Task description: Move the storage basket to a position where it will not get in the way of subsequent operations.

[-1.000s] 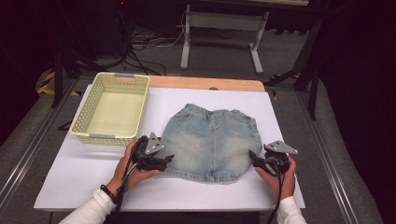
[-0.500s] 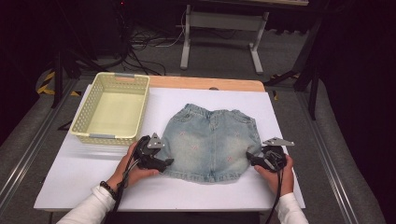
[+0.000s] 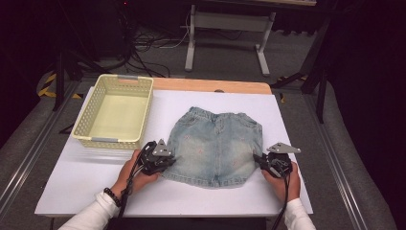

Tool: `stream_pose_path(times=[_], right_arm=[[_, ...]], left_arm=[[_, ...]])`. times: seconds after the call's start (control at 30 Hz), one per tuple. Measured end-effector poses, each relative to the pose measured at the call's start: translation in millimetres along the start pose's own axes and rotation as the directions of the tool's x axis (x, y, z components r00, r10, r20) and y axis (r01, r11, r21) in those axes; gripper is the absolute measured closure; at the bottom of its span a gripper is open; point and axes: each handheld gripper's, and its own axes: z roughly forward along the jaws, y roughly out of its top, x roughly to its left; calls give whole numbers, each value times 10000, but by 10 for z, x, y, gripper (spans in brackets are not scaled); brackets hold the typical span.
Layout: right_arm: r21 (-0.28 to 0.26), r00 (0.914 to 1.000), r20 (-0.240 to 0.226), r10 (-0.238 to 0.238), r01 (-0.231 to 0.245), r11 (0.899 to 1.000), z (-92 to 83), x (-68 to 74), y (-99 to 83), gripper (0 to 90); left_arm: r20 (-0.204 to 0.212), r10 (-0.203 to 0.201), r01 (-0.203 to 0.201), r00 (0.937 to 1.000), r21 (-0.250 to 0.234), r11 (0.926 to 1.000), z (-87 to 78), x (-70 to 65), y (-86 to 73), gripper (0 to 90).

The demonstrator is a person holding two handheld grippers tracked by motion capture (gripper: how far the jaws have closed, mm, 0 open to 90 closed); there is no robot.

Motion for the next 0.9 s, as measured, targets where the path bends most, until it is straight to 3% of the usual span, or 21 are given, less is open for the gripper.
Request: stream_pose_path(times=[0.07,0.13,0.27,0.57,0.77,0.9], right_arm=[[-103,10000,-11,-77,77,9999,-12,12,12,783],[-236,9999,-72,-89,88,9997,-31,20,31,789],[-564,9995,-314,1,-19,9984,-78,72,88,789],[-1519,9953,-877,-418,281,9880,-174,346,354,787],[-1677,9951,-730,-666,536,9844,-153,488,472,772],[-1551,9979,-450,-455,381,9872,-114,488,452,672]], left_arm=[[-380,303,-309,9988,-143,9994,-47,-16,-2,848],[-291,132,-144,9995,-395,9991,-138,27,2,850],[-725,-36,-26,9974,-860,9963,-371,76,-28,853],[-1347,-538,299,9894,-1735,9844,-897,98,-221,853],[-1338,-315,118,9905,-1457,9893,-895,-5,-367,842],[-1185,-88,-71,9929,-1333,9911,-809,-65,-367,826]])
